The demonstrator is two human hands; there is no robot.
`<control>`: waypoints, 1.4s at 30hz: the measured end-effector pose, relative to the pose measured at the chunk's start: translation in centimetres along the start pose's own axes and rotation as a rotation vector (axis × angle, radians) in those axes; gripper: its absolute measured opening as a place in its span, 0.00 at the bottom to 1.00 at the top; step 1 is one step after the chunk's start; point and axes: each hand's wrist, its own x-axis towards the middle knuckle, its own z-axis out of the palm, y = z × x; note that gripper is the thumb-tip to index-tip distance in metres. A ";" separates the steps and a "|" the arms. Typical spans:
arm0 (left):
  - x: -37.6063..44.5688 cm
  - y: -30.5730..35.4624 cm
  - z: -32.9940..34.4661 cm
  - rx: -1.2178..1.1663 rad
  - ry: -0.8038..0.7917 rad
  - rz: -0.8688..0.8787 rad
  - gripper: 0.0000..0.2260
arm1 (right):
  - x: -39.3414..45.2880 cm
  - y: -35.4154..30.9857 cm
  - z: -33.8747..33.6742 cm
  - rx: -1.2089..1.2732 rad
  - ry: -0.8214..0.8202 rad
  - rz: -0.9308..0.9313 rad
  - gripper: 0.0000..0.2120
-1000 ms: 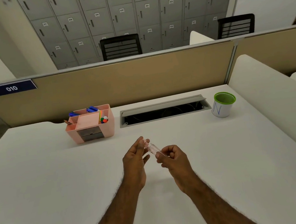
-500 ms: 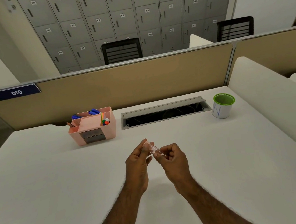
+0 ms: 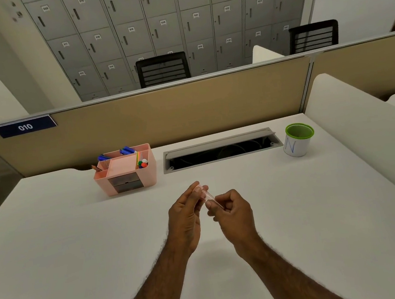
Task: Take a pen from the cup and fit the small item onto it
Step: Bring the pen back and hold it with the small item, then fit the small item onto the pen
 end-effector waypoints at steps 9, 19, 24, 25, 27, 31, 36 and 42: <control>-0.1 0.6 -0.3 0.035 -0.108 0.006 0.14 | -0.3 -1.6 -1.2 0.741 -0.248 0.481 0.08; 0.3 -0.8 -1.7 0.239 -0.121 -0.003 0.16 | 0.1 1.7 -0.8 0.814 -0.315 0.593 0.13; 1.0 -2.6 -2.5 0.462 -0.028 -0.034 0.12 | 1.3 3.4 -0.3 -0.186 -0.274 0.202 0.16; 1.1 -2.8 -2.5 0.506 -0.028 -0.039 0.13 | 1.5 3.7 -0.1 -0.283 -0.239 0.160 0.16; 1.1 -3.3 -2.4 0.634 -0.025 -0.041 0.16 | 1.9 4.8 0.2 -0.407 -0.166 0.118 0.15; 0.6 -4.5 -2.5 0.875 -0.069 -0.051 0.18 | 1.9 7.0 0.7 -0.563 -0.139 0.090 0.16; -0.5 -6.5 -3.1 1.051 -0.109 -0.015 0.15 | 1.3 8.7 1.2 -0.659 -0.132 0.086 0.20; -0.7 -7.4 -3.4 1.041 -0.145 0.048 0.10 | 1.4 9.1 1.2 -0.710 -0.146 0.092 0.17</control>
